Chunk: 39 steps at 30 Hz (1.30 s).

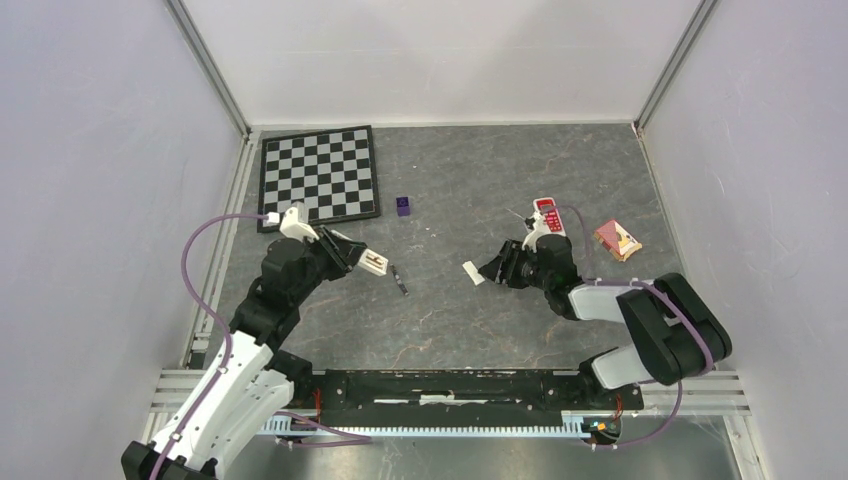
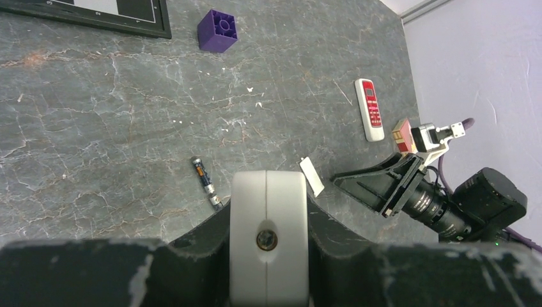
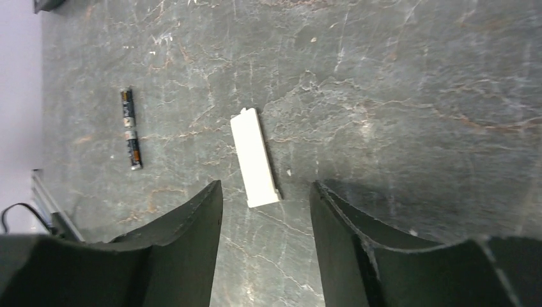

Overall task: Load the batteries into the remote control
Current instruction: Place the battery cover at the center of the board, then pick up the battery from the center of the board.

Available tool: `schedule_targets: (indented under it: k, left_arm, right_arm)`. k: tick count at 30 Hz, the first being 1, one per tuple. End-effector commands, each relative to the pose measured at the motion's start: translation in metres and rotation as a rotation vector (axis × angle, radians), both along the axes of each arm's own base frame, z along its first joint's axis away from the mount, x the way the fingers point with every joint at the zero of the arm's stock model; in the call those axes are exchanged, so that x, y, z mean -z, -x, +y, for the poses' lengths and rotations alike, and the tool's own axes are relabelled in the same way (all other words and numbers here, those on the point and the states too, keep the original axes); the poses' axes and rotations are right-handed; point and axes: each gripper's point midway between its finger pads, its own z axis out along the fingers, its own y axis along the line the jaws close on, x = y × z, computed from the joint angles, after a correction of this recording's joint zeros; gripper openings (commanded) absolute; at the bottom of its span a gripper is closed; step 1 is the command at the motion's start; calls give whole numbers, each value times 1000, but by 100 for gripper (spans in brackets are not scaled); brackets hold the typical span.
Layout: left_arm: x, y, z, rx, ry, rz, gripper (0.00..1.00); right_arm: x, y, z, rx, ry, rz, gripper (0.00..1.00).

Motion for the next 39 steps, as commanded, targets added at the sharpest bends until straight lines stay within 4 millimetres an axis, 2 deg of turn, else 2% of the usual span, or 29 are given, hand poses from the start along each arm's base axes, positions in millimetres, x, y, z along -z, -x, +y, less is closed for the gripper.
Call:
schedule_targets:
  k: [1,4,8,12,15,17,19,21,24,27,34,39]
  left_arm:
    - [-36,-6,-3,28,-8,-118,2]
    - [-32,-6,-2,22,-18,-112,2]
    - [-43,-1,-11,83,15,-162,2]
    - [-66,10,-29,207,54,-267,2]
    - [-87,21,-39,281,97,-343,2]
    - [-99,23,-37,267,132,-375,2]
    - [-107,22,-27,204,149,-391,2]
    - [-107,16,-9,83,140,-370,2]
    - [-99,8,30,-139,88,-312,2]
    - [-93,10,56,-271,61,-280,2]
    - [-89,16,73,-352,36,-258,2]
    - [-85,17,79,-375,11,-241,2]
  right_arm:
    - [22,10,-30,46,177,47,61]
    - [4,5,-22,18,146,3,65]
    - [-28,-3,-5,-36,128,-104,65]
    - [-55,0,33,-157,159,-208,65]
    - [-63,7,63,-226,185,-256,65]
    - [-68,7,83,-252,188,-271,65]
    - [-69,8,102,-269,187,-268,61]
    - [-69,8,123,-285,189,-269,56]
    - [-69,8,155,-308,212,-280,50]
    - [-64,4,173,-296,284,-302,50]
    - [-39,9,200,-313,463,-324,50]
    - [-21,13,199,-307,579,-311,46]
